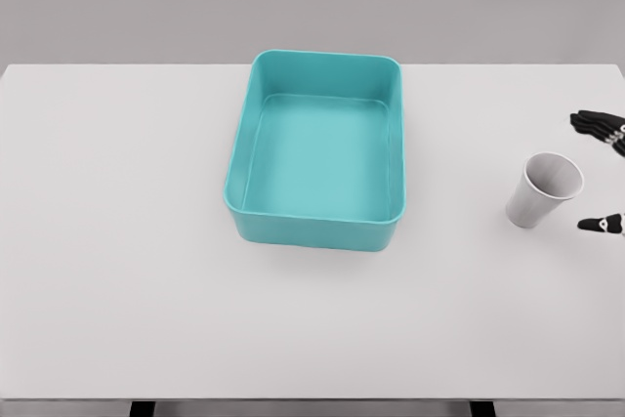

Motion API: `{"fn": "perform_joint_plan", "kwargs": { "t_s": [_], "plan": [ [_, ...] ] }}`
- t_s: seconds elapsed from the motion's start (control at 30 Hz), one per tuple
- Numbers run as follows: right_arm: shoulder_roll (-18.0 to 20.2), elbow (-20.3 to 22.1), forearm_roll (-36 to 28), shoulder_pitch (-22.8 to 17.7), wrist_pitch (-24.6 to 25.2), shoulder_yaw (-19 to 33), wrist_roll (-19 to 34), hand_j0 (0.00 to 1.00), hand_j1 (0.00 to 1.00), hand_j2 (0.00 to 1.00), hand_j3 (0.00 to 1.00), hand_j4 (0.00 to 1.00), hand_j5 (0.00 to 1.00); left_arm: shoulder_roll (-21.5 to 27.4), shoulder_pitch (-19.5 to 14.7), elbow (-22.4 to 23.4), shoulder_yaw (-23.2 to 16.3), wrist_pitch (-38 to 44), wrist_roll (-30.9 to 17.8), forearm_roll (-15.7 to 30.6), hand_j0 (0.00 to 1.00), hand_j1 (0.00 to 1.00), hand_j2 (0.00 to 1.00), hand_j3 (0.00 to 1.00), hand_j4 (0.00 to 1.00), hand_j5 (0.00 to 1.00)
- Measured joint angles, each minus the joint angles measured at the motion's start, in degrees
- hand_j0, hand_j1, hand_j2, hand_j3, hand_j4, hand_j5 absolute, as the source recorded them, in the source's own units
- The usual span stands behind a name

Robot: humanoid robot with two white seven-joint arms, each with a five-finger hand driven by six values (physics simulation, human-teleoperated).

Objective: Put the paper cup into the basket with your right arm

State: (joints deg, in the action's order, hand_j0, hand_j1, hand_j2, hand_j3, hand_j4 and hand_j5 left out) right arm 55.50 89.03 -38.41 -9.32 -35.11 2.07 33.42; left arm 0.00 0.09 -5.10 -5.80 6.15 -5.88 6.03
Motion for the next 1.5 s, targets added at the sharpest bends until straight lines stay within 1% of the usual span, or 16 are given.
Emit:
{"fn": "perform_joint_plan", "kwargs": {
  "t_s": [0.2,0.3,0.4,0.57,0.7,0.83,0.93,1.07,1.27,1.5],
  "plan": [
    [-5.26,-1.39,-0.15,-0.09,0.36,2.16,0.44,1.0,1.0,1.0,1.0,1.0,1.0,0.0,0.0,0.0,0.0,0.0,0.0,-0.03,1.0,1.0,1.0,1.0,1.0,1.0],
    [-7.51,-2.02,-0.1,-0.09,2.15,2.41,0.5,1.0,1.0,1.0,1.0,1.0,1.0,0.0,0.0,0.01,0.0,-0.01,0.0,-0.01,1.0,1.0,1.0,1.0,1.0,1.0],
    [-9.6,-3.55,-0.15,0.09,3.52,2.64,1.1,1.0,1.0,1.0,1.0,1.0,1.0,0.0,0.0,0.0,0.0,0.0,0.0,-0.01,1.0,1.0,1.0,1.0,1.0,1.0],
    [-13.24,-5.87,-0.17,0.44,8.05,4.49,1.5,1.0,1.0,1.0,1.0,1.0,1.0,0.0,0.0,0.0,0.0,0.0,0.0,0.0,1.0,1.0,1.0,1.0,1.0,1.0],
    [-14.29,-7.58,-0.15,0.53,12.11,6.0,1.56,1.0,1.0,1.0,1.0,1.0,1.0,0.0,0.0,0.03,0.0,-0.01,0.0,-0.02,1.0,1.0,1.0,1.0,1.0,1.0],
    [-15.34,-8.11,-0.1,0.62,17.63,7.07,1.58,1.0,1.0,1.0,1.0,1.0,1.0,0.0,0.0,0.02,0.0,-0.01,0.0,-0.01,1.0,1.0,1.0,1.0,1.0,1.0],
    [-16.01,-8.27,0.01,0.62,19.88,7.42,1.58,1.0,1.0,1.0,1.0,1.0,1.0,0.0,0.0,0.04,0.0,0.0,0.0,-0.02,1.0,1.0,1.0,1.0,1.0,1.0],
    [-17.42,-10.23,0.38,2.02,20.75,7.54,1.58,1.0,1.0,1.0,1.0,1.0,1.0,0.0,0.0,0.02,0.0,0.0,0.0,-0.02,1.0,1.0,1.0,1.0,1.0,1.0],
    [-18.21,-13.0,0.74,2.72,20.99,7.21,1.58,1.0,1.0,1.0,1.0,1.0,1.0,0.0,0.0,0.0,0.0,0.0,0.0,0.0,1.0,1.0,1.0,1.0,1.0,1.0],
    [-18.94,-13.33,1.2,3.34,21.16,6.76,1.58,1.0,1.0,1.0,1.0,1.0,1.0,0.0,0.0,0.02,0.0,0.0,0.0,-0.02,1.0,1.0,1.0,1.0,1.0,1.0]
  ]
}}
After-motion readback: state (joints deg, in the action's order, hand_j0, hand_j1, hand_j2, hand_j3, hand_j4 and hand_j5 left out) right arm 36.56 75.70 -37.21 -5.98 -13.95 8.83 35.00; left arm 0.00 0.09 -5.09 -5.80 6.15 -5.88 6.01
